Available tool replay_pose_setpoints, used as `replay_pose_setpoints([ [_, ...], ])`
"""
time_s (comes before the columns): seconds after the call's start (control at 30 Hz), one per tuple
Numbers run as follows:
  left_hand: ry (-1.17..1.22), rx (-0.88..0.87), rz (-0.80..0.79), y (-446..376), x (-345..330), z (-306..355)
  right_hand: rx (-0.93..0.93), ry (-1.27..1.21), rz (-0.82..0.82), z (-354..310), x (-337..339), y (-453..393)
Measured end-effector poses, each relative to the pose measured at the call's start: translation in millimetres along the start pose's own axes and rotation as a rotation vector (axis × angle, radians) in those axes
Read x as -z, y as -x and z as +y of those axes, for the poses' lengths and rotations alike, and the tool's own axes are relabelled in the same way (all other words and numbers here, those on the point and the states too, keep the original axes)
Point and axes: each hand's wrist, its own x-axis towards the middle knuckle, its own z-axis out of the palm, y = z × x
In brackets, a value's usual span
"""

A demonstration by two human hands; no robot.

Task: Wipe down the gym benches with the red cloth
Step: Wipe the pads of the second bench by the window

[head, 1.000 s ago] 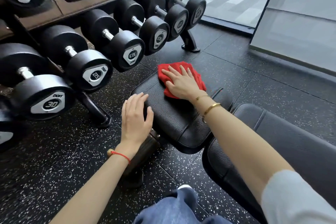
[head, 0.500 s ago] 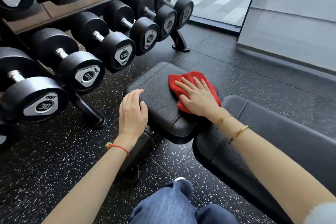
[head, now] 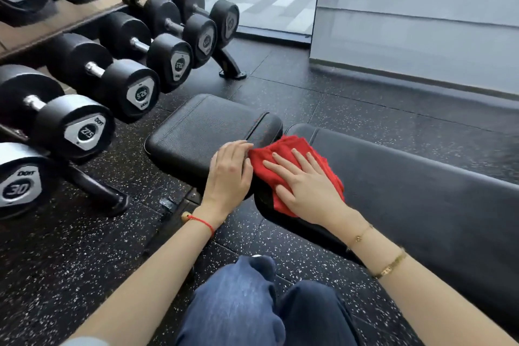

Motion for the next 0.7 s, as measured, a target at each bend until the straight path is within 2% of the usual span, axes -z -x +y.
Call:
replay_pose_setpoints([
  [0.13, -0.041, -0.061, -0.066, 0, -17, 21, -0.162, 0.008, 0.058, 26, 1, 16],
  [0.3, -0.088, -0.062, -0.035, 0, -25, 23, -0.375, 0.043, 0.108, 48, 6, -11],
  [0.43, -0.094, -0.065, -0.035, 1, -26, 23, -0.302, 0.019, 0.068, 31, 7, -14],
  [0.57, -0.080, -0.064, -0.061, 6, -30, 32, -0.162, 0.010, 0.062, 14, -1, 38],
  [0.7, -0.011, -0.103, -0.062, 10, -34, 48, -0.270, 0.022, 0.102, 43, 5, 76],
])
